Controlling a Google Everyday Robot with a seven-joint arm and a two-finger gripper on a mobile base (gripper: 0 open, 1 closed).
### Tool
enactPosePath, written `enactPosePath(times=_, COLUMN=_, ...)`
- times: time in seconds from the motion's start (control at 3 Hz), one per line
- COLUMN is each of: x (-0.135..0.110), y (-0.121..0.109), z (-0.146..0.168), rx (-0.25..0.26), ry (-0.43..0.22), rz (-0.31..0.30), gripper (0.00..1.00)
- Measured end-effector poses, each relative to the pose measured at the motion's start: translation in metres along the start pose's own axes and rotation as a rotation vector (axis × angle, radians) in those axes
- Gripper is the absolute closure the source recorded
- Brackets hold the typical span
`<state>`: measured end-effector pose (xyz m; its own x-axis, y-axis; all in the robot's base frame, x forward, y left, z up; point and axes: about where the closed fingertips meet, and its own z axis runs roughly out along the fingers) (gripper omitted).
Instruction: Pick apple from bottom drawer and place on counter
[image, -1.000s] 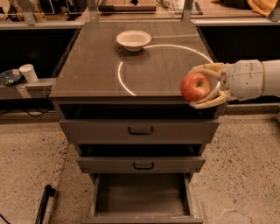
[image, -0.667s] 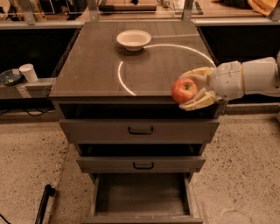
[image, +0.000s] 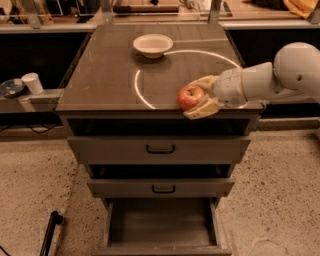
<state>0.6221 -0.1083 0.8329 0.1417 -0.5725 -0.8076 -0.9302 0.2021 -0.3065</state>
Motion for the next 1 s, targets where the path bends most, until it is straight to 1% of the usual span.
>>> enactPosePath(times=0.33, x=-0.001, y=0.000, z=0.000, rx=0.000, ry=0.000, rz=0.000, gripper=1.00)
enactPosePath(times=0.67, x=-0.011, y=-0.013, z=0.027, rx=0.038, ry=-0.064, rz=0.029, gripper=1.00)
enactPosePath(times=1.0, x=-0.029, y=-0.037, z=0.052, rx=0.128, ry=-0.184, rz=0.046, gripper=1.00)
